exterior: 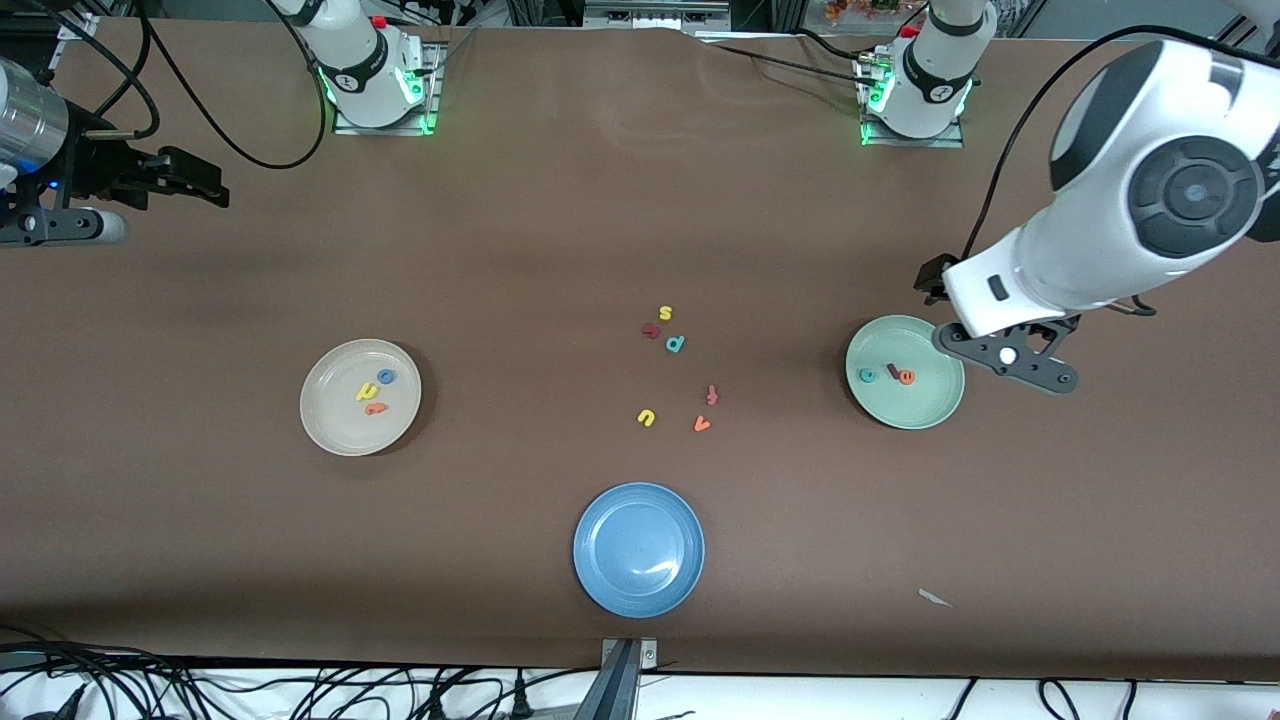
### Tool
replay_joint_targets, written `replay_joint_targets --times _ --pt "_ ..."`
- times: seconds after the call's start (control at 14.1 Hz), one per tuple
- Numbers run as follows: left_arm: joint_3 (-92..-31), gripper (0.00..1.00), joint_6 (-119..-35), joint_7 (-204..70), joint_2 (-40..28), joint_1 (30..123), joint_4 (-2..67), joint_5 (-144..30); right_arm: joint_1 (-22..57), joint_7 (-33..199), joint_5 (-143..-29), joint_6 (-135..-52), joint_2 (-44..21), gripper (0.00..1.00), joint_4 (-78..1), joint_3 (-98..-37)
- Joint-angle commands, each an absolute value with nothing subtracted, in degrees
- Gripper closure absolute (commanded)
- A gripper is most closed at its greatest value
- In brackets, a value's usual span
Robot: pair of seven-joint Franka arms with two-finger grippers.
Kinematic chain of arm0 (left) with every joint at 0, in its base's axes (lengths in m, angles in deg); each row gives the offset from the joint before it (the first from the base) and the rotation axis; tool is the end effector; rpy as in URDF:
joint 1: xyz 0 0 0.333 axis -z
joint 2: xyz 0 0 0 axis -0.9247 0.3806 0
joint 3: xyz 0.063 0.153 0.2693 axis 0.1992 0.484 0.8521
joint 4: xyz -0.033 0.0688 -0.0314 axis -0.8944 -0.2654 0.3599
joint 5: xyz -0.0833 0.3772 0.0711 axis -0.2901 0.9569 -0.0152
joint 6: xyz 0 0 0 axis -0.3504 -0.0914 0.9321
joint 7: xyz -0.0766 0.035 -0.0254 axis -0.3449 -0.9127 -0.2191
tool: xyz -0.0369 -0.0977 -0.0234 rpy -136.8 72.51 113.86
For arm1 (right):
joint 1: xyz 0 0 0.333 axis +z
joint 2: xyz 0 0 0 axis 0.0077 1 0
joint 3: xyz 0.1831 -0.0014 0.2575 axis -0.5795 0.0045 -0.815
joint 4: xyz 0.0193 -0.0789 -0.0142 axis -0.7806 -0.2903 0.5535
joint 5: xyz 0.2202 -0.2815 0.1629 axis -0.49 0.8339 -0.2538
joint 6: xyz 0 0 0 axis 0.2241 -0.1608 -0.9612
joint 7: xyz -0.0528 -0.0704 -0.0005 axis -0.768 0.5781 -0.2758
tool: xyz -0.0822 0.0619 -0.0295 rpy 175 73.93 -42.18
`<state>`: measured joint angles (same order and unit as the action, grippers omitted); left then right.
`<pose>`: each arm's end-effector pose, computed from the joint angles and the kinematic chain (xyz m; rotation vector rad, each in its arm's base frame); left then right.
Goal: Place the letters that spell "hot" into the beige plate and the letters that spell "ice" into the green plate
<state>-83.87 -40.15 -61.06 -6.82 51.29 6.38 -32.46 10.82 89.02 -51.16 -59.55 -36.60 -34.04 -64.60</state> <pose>0.6210 -0.1475 0.5325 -3.0335 0.5819 0.3402 0.5276 0.0249 0.5886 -3.0837 -0.0411 0.3223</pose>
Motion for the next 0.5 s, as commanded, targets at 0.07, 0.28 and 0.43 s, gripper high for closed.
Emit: replay_joint_targets --times 0.07,0.28,0.43 --pt "-82.0 0.0 -39.7 -60.7 -9.5 50.2 6.4 -35.6 10.6 88.6 -50.3 -57.9 -36.0 0.0 -32.5 -64.9" --pt "-69.4 0.0 -42.2 -60.6 -14.8 55.6 7.6 -43.3 10.6 88.6 -50.3 -58.0 -36.0 0.0 -32.4 -64.9" --pt "-62.5 0.0 -43.0 -60.6 -17.8 61.3 9.7 -44.5 10.6 88.7 -50.3 -58.0 -36.0 0.0 -32.4 -64.9"
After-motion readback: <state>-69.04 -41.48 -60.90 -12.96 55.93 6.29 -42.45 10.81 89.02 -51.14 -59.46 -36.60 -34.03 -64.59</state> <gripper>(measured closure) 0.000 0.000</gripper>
